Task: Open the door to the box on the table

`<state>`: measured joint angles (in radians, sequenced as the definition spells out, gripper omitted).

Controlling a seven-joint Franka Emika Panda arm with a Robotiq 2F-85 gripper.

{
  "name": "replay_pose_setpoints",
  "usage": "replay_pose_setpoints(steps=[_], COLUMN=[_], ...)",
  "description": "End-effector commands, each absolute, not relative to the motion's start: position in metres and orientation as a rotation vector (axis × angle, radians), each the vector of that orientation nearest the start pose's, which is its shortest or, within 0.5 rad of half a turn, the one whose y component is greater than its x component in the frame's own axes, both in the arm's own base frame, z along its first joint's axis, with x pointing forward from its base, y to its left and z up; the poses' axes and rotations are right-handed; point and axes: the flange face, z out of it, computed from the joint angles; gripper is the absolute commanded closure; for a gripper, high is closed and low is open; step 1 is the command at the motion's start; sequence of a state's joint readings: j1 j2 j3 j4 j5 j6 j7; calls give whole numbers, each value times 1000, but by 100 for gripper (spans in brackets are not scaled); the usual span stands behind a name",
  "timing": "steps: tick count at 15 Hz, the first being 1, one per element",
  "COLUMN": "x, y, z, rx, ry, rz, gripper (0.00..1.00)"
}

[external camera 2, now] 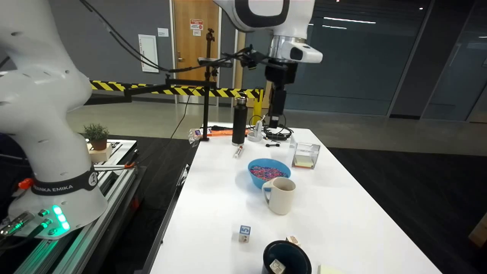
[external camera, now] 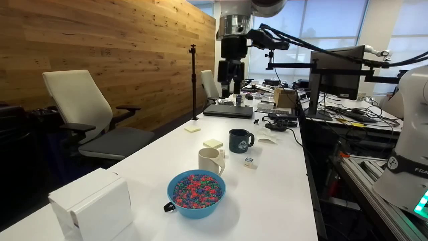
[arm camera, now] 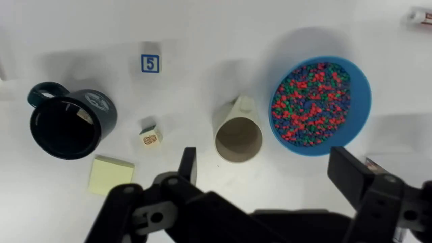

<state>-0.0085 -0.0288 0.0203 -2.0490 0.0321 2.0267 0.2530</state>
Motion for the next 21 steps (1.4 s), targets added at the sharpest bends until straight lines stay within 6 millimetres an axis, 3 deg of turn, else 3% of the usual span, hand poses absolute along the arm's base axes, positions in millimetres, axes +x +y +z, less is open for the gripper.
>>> replay_pose_setpoints(steps=[1,9,10,14,16,21], x=[593,644,630,640,637,663], y=[26,66,61,66,57,56], z=[455,437,436,430,417,377], rx=[-3032,-3079,-3069,-3068,-3086,-3132], ry=[438,390,350,360,346,292], rz=[-36,-38,-46,-45,-46,-62], gripper=[0,0,0,0,0,0])
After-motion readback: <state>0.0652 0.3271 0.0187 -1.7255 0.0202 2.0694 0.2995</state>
